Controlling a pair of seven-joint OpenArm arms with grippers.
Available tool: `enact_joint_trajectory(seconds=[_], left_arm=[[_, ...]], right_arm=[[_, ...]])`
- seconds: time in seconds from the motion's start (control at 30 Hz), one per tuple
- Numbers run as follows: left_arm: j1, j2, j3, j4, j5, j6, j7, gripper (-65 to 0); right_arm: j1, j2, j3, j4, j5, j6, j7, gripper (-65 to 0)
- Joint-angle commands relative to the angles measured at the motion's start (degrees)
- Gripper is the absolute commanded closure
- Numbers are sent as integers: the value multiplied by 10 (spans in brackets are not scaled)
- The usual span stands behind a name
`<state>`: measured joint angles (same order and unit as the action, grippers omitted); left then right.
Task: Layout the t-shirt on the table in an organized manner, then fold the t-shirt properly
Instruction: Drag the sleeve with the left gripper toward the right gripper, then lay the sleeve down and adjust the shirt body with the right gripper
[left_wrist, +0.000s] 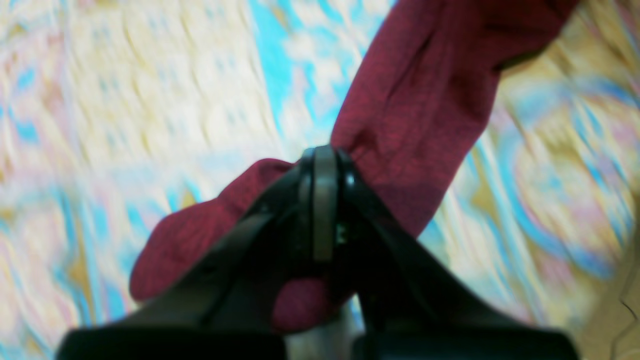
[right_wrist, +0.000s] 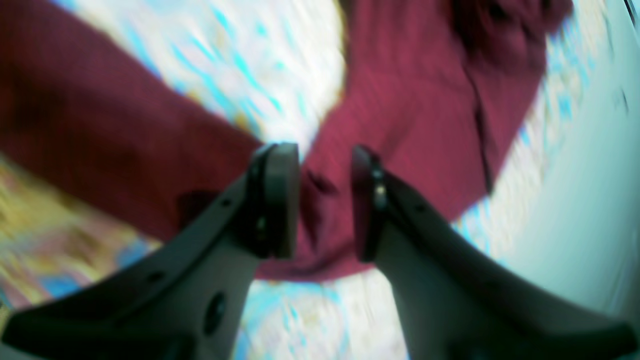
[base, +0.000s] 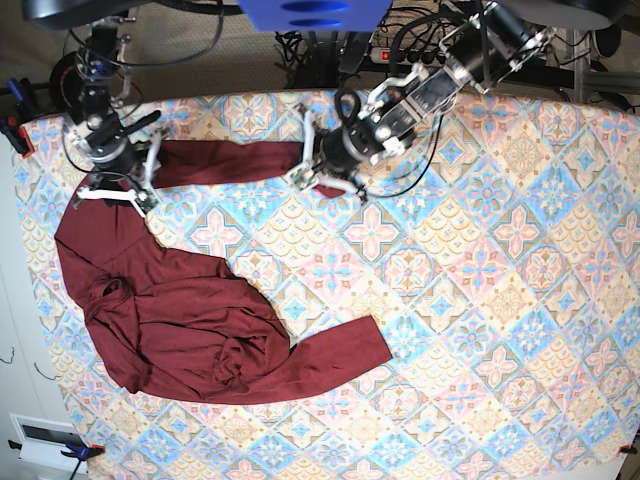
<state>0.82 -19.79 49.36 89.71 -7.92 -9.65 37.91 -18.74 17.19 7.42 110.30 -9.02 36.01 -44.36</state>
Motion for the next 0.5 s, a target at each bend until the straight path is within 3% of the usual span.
enact_joint_trajectory(seconds=[0.0,0.17,0.3,0.47], left_arm=[[19,-10,-11,34,0,-9,39,0],[78,-17,-86,95,-6,-9,35,0],[106,-17,-131,127,-6,-9,35,0],[139,-17,-176,163,-7,-9,35,0]], right_arm=[[24,8,-13,9,3,-6,12,-189],[129,7,-101,-1,4,-6,12,-191],[211,-33,-147,-79,4,-6,12,-192],[241,-39,-175,-171,4,-6,13,-192]])
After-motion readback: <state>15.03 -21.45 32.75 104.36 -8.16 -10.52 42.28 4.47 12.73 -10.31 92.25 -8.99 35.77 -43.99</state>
